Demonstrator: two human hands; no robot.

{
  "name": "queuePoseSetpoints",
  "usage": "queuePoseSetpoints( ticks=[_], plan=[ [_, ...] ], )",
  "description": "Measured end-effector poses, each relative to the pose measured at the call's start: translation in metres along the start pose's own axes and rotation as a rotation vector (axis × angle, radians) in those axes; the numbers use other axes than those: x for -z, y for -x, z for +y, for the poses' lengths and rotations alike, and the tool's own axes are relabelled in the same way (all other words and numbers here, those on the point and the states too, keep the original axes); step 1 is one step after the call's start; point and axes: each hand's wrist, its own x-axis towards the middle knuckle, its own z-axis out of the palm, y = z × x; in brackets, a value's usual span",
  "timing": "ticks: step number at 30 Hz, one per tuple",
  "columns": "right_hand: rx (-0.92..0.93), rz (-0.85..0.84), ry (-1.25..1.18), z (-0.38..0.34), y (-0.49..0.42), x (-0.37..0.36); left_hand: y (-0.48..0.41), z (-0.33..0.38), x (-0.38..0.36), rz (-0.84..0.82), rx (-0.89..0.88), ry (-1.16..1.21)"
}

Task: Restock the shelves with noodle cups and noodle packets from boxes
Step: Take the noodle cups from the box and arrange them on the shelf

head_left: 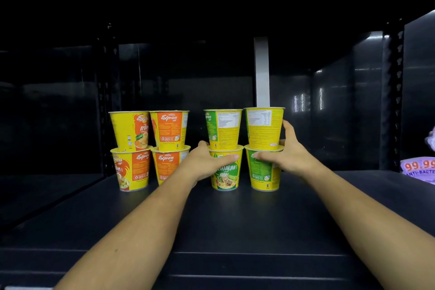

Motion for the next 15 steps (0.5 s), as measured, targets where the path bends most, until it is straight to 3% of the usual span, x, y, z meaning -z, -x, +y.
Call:
queuePoseSetpoints(
  ticks=[8,15],
  plan=[
    [-0.069,-0.042,0.014,-0.004,0.007,0.002,0.003,0.002,0.000,-0.043,0.047,-0.035],
    [-0.176,-0.159,0.201,-0.006,0.030,0.007,0.034,0.003,0.011,-0.077,0.003,-0.352]
  ],
)
